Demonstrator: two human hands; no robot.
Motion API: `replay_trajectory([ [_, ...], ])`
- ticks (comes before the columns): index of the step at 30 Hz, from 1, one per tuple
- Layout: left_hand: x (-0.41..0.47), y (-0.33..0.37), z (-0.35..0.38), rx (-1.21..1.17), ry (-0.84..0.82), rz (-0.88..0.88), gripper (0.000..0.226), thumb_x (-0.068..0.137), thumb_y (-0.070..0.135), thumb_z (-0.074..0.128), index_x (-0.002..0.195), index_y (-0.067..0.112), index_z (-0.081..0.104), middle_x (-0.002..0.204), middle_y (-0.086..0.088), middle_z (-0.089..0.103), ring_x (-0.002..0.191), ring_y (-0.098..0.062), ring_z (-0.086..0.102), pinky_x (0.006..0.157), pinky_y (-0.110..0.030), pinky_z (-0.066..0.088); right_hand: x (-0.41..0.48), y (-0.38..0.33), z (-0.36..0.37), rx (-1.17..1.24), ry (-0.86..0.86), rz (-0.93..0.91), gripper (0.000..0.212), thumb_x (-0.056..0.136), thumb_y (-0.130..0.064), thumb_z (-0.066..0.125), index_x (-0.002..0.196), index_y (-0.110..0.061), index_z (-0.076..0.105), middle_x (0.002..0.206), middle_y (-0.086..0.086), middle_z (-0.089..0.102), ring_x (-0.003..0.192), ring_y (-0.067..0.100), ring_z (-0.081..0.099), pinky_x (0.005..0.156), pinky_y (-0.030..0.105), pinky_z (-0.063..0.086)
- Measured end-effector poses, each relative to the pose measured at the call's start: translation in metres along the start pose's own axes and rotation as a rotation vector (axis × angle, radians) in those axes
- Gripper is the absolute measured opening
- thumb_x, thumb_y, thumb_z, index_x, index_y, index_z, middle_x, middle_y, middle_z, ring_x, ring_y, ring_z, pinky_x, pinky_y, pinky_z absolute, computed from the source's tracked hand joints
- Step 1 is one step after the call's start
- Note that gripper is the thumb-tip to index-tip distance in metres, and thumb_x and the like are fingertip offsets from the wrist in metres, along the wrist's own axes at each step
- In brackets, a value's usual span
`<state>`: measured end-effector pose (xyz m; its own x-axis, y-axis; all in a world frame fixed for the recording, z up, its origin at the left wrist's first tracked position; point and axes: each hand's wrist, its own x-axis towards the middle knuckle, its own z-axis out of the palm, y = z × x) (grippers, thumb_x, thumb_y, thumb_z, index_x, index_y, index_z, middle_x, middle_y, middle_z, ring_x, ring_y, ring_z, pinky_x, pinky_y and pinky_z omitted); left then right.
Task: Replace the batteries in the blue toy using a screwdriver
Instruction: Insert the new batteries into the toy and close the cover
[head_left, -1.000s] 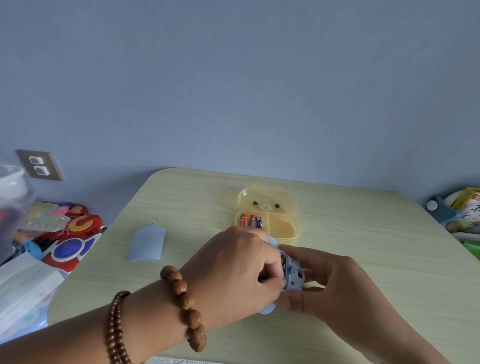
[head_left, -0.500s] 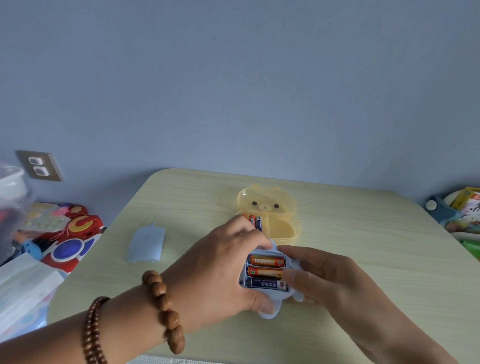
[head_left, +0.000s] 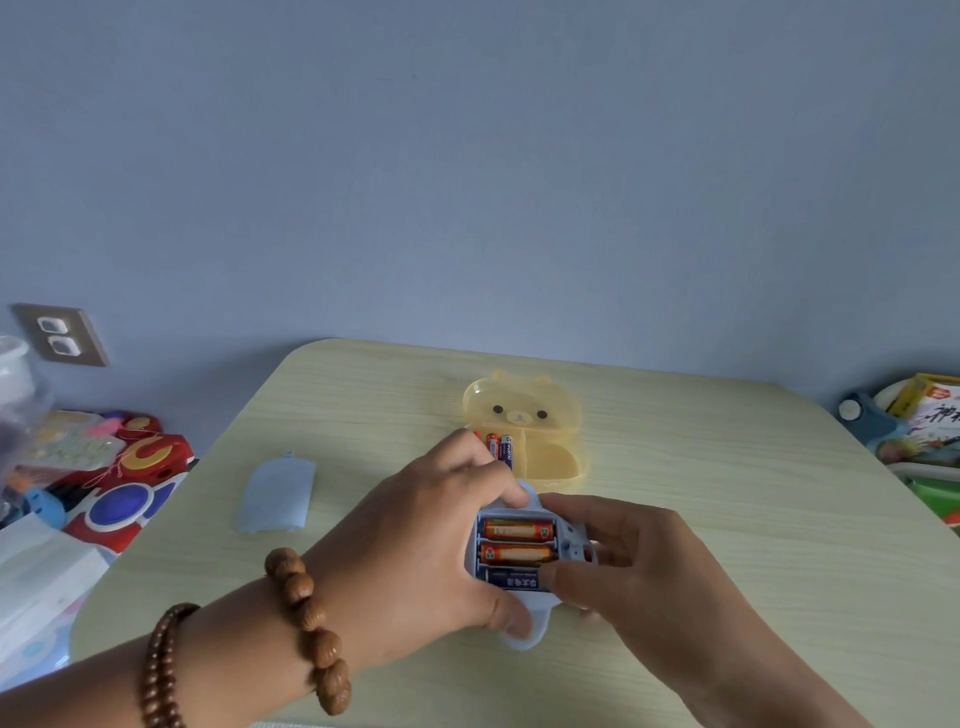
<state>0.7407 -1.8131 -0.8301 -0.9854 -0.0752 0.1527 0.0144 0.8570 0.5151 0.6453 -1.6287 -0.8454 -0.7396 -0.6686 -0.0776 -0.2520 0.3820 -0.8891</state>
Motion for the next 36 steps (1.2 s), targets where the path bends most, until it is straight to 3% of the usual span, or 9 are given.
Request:
replay_trajectory([
  [3, 0.0, 0.001, 0.001, 0.03, -0.003, 0.009, 0.076, 0.053, 0.063, 0.087, 0.119, 0.043, 0.056, 0.114, 0.028, 0.038, 0.096, 0.01, 0.051, 0.073, -0.008, 0.039, -0.002, -0.004, -0.001, -0.011, -0.007, -0.015, 0.039, 0.082, -0.005, 0.072, 0.107, -0.036, 0.074, 0.084, -0.01, 0.079, 0.06, -0.002, 0.065, 0.058, 0.012, 0.047],
  [7, 0.0, 0.0, 0.001, 0.012, 0.001, 0.006, 0.076, 0.051, 0.064, 0.087, 0.118, 0.043, 0.056, 0.113, 0.028, 0.039, 0.096, 0.009, 0.052, 0.073, -0.008, 0.04, -0.003, 0.0, -0.001, -0.047, -0.016, -0.031, 0.039, 0.083, -0.021, 0.076, 0.116, -0.04, 0.069, 0.098, -0.014, 0.078, 0.079, 0.001, 0.07, 0.072, 0.021, 0.054],
  [10, -0.001, -0.005, 0.0, -0.045, -0.005, -0.011, 0.074, 0.052, 0.067, 0.086, 0.115, 0.041, 0.058, 0.112, 0.028, 0.043, 0.1, 0.01, 0.051, 0.075, -0.007, 0.041, -0.009, 0.005, -0.002, -0.009, -0.08, -0.038, 0.068, 0.065, -0.041, 0.088, 0.127, -0.044, 0.059, 0.11, -0.016, 0.076, 0.096, 0.004, 0.073, 0.086, 0.025, 0.057],
  [13, -0.002, -0.008, 0.0, -0.056, -0.007, -0.004, 0.076, 0.051, 0.066, 0.087, 0.117, 0.043, 0.057, 0.114, 0.028, 0.045, 0.102, 0.009, 0.051, 0.077, -0.01, 0.045, -0.01, 0.011, -0.001, -0.024, -0.064, -0.055, 0.084, 0.054, -0.022, 0.098, 0.121, -0.05, 0.055, 0.102, -0.024, 0.076, 0.09, 0.0, 0.074, 0.078, 0.012, 0.055],
  [17, -0.004, -0.011, -0.02, -0.022, -0.065, -0.035, 0.075, 0.049, 0.083, 0.075, 0.113, 0.048, 0.057, 0.11, 0.03, 0.052, 0.1, 0.012, 0.054, 0.078, -0.014, 0.048, -0.01, 0.009, 0.002, 0.054, -0.078, -0.088, 0.073, 0.061, -0.016, 0.095, 0.119, -0.046, 0.063, 0.103, -0.015, 0.078, 0.093, 0.004, 0.075, 0.08, 0.015, 0.055],
  [21, 0.001, -0.038, -0.057, 0.359, 0.171, -0.286, 0.066, 0.065, 0.088, 0.047, 0.111, 0.041, 0.052, 0.105, 0.018, 0.053, 0.094, -0.001, 0.058, 0.076, -0.024, 0.047, -0.012, 0.007, 0.001, 0.079, -0.054, -0.086, 0.067, 0.064, -0.014, 0.093, 0.112, -0.052, 0.066, 0.095, -0.016, 0.079, 0.084, -0.001, 0.074, 0.074, 0.013, 0.054],
  [24, 0.001, -0.062, -0.069, 0.676, 0.056, -0.613, 0.08, 0.063, 0.095, 0.028, 0.102, 0.027, 0.046, 0.1, 0.0, 0.043, 0.105, -0.024, 0.059, 0.086, -0.037, 0.05, -0.012, 0.007, 0.002, 0.072, -0.036, -0.086, 0.07, 0.062, -0.016, 0.094, 0.119, -0.046, 0.066, 0.095, -0.015, 0.079, 0.079, -0.003, 0.072, 0.073, 0.011, 0.051],
  [29, -0.004, -0.074, -0.057, 0.715, -0.209, -0.729, 0.072, 0.07, 0.088, 0.047, 0.11, 0.027, 0.046, 0.099, 0.002, 0.042, 0.103, -0.018, 0.058, 0.078, -0.027, 0.045, -0.012, 0.004, 0.004, 0.06, -0.049, -0.103, 0.071, 0.064, -0.009, 0.092, 0.122, -0.04, 0.064, 0.087, -0.019, 0.078, 0.068, -0.007, 0.069, 0.068, 0.006, 0.049],
  [36, -0.003, -0.067, -0.063, 0.697, -0.179, -0.582, 0.041, 0.077, 0.06, 0.06, 0.097, 0.029, 0.044, 0.086, 0.01, 0.047, 0.089, -0.015, 0.056, 0.067, -0.026, 0.039, -0.014, 0.001, 0.003, 0.094, -0.062, -0.063, 0.072, 0.065, -0.009, 0.091, 0.121, -0.044, 0.063, 0.085, -0.02, 0.077, 0.071, -0.005, 0.071, 0.068, 0.007, 0.05],
])
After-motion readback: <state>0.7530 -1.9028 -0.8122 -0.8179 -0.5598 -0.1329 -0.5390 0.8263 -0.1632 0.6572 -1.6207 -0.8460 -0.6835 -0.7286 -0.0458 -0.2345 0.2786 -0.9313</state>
